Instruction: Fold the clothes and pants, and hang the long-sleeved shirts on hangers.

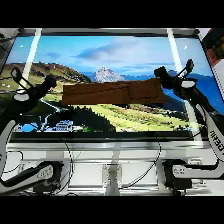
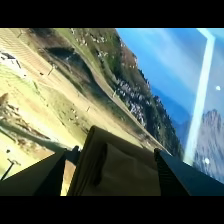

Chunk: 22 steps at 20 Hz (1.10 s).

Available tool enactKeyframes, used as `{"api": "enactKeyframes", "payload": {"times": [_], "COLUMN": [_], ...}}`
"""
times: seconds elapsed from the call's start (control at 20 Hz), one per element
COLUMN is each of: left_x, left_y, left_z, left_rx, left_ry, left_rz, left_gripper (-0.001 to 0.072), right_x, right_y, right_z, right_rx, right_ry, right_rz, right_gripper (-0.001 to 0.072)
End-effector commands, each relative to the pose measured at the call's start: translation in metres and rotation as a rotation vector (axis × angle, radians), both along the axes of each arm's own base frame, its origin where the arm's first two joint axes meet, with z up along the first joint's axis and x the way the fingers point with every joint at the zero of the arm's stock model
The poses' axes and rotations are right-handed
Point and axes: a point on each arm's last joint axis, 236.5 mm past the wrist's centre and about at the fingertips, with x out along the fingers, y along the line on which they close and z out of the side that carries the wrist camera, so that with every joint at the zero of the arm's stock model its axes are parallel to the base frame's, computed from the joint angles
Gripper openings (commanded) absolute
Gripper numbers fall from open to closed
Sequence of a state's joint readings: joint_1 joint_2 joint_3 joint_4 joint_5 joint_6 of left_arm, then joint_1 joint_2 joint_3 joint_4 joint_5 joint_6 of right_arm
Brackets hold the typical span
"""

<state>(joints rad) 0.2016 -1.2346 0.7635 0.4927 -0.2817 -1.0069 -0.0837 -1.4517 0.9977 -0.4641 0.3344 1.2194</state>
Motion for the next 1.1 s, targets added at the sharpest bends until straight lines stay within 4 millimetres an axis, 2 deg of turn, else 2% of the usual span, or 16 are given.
{"api": "enactKeyframes", "payload": {"times": [0.0,0.1,0.2,0.25,0.35,0.5,0.75,0.9,1.05], "left_x": [-0.029,-0.05,-0.054,-0.051,-0.039,-0.028,-0.032,-0.035,-0.028], "left_y": [-0.008,-0.011,-0.011,-0.01,-0.008,-0.007,-0.024,-0.037,-0.055], "left_z": [-0.021,-0.041,-0.049,-0.051,-0.053,-0.067,-0.098,-0.11,-0.117], "left_rx": [-0.074,-0.075,-0.057,-0.036,-0.033,-0.058,-0.087,-0.071,-0.037], "left_ry": [0.133,0.286,0.393,0.425,0.445,0.468,0.473,0.479,0.473], "left_rz": [-0.161,-0.326,-0.459,-0.505,-0.548,-0.578,-0.708,-0.775,-0.802], "left_gripper": [0.0594,0.0593,0.0594,0.0598,0.0711,0.0716,0.0714,0.0713,0.0712], "right_x": [-0.016,-0.024,-0.031,-0.034,-0.037,-0.038,-0.039,-0.039,-0.047], "right_y": [-0.01,-0.02,-0.029,-0.032,-0.037,-0.038,-0.037,-0.035,-0.019], "right_z": [0.001,-0.001,-0.002,-0.002,-0.004,-0.004,-0.004,-0.005,-0.006], "right_rx": [0.004,-0.006,0.008,0.015,0.025,0.022,0.025,0.027,-0.023], "right_ry": [0.043,0.067,0.086,0.094,0.106,0.108,0.11,0.113,0.106], "right_rz": [0.071,0.092,0.098,0.101,0.103,0.104,0.108,0.114,0.232], "right_gripper": [0.0683,0.0683,0.0682,0.0683,0.0683,0.0683,0.0682,0.0682,0.0682]}}
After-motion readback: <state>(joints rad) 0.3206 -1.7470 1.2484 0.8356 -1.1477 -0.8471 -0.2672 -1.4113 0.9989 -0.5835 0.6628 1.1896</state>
